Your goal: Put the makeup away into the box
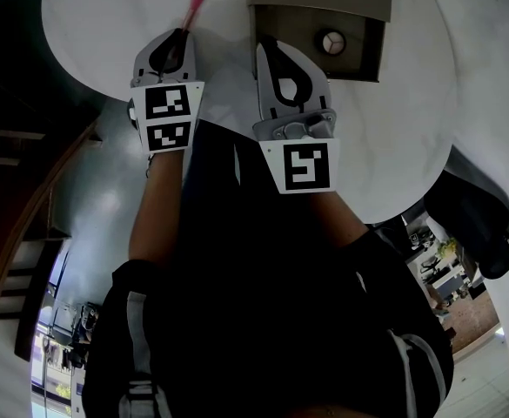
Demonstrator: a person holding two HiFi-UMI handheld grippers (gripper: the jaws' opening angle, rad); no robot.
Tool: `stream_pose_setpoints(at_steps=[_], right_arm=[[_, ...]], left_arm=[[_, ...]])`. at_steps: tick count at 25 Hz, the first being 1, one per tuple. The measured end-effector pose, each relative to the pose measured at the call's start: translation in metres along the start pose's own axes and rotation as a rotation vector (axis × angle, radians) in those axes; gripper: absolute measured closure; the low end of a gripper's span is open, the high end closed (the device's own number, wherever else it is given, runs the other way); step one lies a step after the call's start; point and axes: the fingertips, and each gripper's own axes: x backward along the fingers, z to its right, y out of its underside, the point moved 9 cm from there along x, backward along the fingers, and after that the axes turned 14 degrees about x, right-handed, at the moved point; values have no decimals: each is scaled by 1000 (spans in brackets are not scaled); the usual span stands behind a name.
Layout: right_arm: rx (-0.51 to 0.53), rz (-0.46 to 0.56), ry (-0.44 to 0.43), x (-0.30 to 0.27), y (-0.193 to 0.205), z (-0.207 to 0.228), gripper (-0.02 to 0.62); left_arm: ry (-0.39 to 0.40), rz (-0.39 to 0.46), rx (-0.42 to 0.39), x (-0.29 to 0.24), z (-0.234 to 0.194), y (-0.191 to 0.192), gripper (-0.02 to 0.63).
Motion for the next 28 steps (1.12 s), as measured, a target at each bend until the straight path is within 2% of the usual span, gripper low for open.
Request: stream_pose_setpoints(at_steps=[6, 17, 21, 28], right_arm=[[0, 0, 28, 12, -1, 7, 572], [-3, 21, 98, 39, -11, 23, 572], [-14, 30, 137, 52, -15, 32, 572], [-14, 36, 182, 67, -15, 43, 572]], left_arm=[[2, 24, -1, 8, 3, -3, 557], [26, 198, -65, 47, 39, -36, 557], [49, 245, -91, 59, 55, -47, 557], [106, 275, -129, 65, 80, -55, 557]])
